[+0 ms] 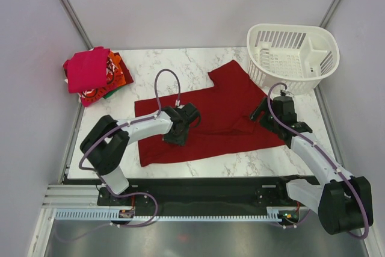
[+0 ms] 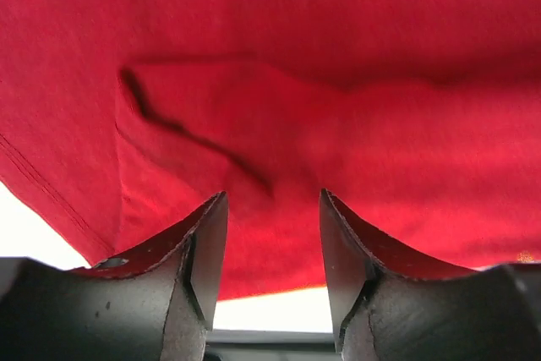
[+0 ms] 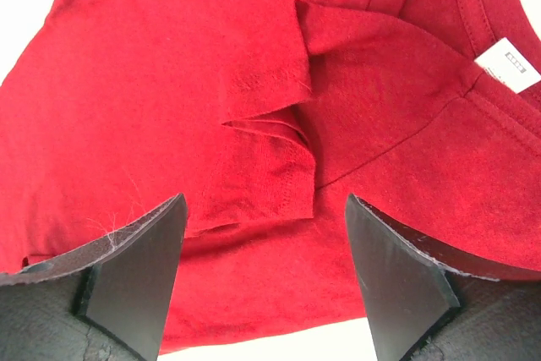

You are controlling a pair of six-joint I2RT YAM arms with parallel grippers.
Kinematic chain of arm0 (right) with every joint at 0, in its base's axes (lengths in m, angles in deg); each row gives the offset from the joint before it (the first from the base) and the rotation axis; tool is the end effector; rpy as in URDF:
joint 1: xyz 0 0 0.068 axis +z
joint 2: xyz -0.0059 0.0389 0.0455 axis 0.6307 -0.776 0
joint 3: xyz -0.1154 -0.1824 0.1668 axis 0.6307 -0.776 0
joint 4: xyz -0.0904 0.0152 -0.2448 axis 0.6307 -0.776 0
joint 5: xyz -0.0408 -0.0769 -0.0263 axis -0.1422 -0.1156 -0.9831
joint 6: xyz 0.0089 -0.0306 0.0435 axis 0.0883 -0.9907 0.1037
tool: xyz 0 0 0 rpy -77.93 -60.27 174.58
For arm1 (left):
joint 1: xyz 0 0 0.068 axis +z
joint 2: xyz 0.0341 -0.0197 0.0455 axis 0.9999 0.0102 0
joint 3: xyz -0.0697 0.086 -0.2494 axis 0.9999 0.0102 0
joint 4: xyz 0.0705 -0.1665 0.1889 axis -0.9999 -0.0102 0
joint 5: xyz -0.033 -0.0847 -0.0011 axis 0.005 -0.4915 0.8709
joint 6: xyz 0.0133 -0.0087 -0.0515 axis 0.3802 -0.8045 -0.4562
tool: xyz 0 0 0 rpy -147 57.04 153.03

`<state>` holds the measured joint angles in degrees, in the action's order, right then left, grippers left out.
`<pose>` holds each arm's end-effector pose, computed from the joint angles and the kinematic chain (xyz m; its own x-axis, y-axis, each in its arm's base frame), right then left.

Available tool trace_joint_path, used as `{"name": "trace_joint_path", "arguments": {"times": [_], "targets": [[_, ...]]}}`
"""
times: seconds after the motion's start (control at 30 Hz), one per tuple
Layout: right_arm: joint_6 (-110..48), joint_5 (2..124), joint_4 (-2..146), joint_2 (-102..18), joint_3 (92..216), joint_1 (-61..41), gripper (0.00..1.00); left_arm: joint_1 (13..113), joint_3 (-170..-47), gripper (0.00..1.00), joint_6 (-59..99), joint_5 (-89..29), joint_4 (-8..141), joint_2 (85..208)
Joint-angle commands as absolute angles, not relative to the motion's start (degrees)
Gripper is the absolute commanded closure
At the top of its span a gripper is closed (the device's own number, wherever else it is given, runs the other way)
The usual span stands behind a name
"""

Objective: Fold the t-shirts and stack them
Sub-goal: Fold the tshirt

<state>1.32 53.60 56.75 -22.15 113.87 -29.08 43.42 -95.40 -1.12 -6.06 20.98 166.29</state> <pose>0.2180 0.0373 0.2185 -0.6056 0.5350 -0.5891 0.3020 0.8394 0.4518 0.2143 -0.2079 0.1738 -0.9288 0.2188 -0.2992 0.1887 0.9739 0.1264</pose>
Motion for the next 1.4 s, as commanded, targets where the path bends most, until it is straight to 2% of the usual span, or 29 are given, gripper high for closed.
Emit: {"name": "trace_joint_path", "arguments": {"times": [0.0,0.1,0.2,0.23,0.33,0.4,0.47,0.53,0.57,0.8,0.9,1.07,1.3,1.37], "targets": [[1.10,53.69,60.32,-21.90,112.85,-28.64,0.16,42.92,-98.34,0.46,0.45,0.92,21.89,169.26],[0.75,53.60,60.41,-21.81,112.23,-28.73,0.16,43.01,-99.04,0.50,0.37,3.73,20.92,171.02],[0.49,53.43,60.41,-21.90,112.05,-28.64,0.16,42.92,-99.57,0.58,0.46,5.41,19.78,171.99],[0.40,53.34,60.33,-21.98,112.05,-28.64,0.16,43.01,-99.66,0.70,0.45,6.11,19.08,172.08],[0.22,53.17,60.50,-22.07,112.14,-28.64,0.16,42.92,-99.74,0.88,0.19,7.51,17.06,171.73],[0.14,52.99,60.50,-22.25,112.23,-28.73,0.16,43.01,-99.57,0.89,-0.07,7.78,16.44,170.68],[0.14,52.99,60.50,-22.51,112.23,-28.73,0.16,43.01,-99.48,0.85,-0.16,7.70,15.65,169.89],[0.14,52.81,60.50,-22.60,112.14,-28.73,0.16,42.92,-99.39,0.75,-0.51,7.35,15.03,168.92],[0.05,52.90,60.50,-22.77,112.14,-28.64,0.16,43.01,-99.39,0.74,-0.51,7.43,14.51,168.48],[-0.13,52.55,60.33,-22.25,111.88,-28.73,0.16,42.92,-99.39,0.73,-1.48,7.43,11.69,166.64],[-0.13,52.38,60.15,-22.16,111.79,-28.64,0.16,42.83,-98.96,0.74,-1.92,7.26,11.34,166.02],[-0.13,52.46,60.15,-22.25,111.70,-28.73,0.16,42.83,-98.43,0.81,-2.27,7.00,11.51,166.81],[-0.57,51.67,59.62,-21.81,111.79,-28.73,0.16,42.66,-99.66,0.82,-2.27,4.45,12.13,168.48],[-0.65,51.41,59.45,-21.72,111.79,-28.73,0.16,42.57,-100.10,0.89,-2.01,4.36,12.04,168.57]]}}
